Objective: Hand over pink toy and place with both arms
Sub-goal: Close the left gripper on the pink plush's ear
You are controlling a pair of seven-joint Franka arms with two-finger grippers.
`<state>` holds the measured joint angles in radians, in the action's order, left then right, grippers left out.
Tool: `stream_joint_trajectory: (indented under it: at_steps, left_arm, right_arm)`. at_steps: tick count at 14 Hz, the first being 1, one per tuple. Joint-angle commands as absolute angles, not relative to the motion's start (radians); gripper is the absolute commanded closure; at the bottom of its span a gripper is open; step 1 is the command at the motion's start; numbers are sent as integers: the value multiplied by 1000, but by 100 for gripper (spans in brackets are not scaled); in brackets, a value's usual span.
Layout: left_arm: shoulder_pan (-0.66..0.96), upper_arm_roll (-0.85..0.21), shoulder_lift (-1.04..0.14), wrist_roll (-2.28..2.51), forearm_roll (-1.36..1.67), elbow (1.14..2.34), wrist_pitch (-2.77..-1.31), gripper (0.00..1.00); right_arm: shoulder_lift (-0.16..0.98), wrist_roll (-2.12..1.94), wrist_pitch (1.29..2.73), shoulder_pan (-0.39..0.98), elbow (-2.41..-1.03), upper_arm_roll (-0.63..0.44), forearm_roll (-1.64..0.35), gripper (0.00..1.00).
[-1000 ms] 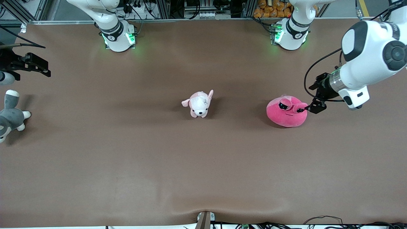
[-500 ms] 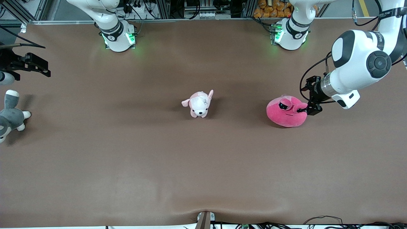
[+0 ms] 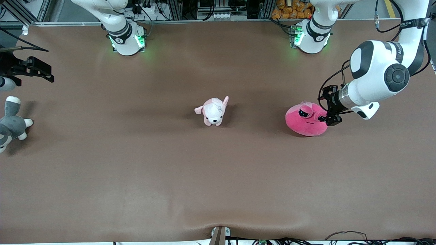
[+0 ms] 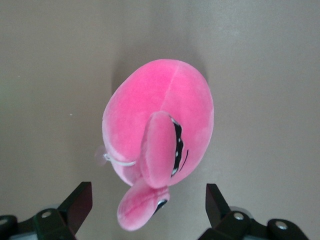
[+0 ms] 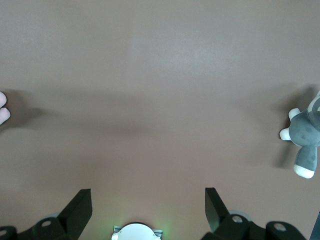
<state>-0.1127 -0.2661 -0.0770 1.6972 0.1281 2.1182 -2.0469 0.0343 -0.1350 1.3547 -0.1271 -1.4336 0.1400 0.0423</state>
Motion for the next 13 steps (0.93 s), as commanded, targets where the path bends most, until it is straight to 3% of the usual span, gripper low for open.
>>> stream_joint_trajectory:
  at_steps: [1,13]
  left_arm:
    - [-133,-273,-104,1710,138,2131,-2079,0]
    - [-164,-273,-130,1694,133,2184,-2154,2]
  right_arm:
    - [44,-138,1344,-137,-1413,143,37,0]
    - [44,-138,1344,-138,-1413,143,35,0]
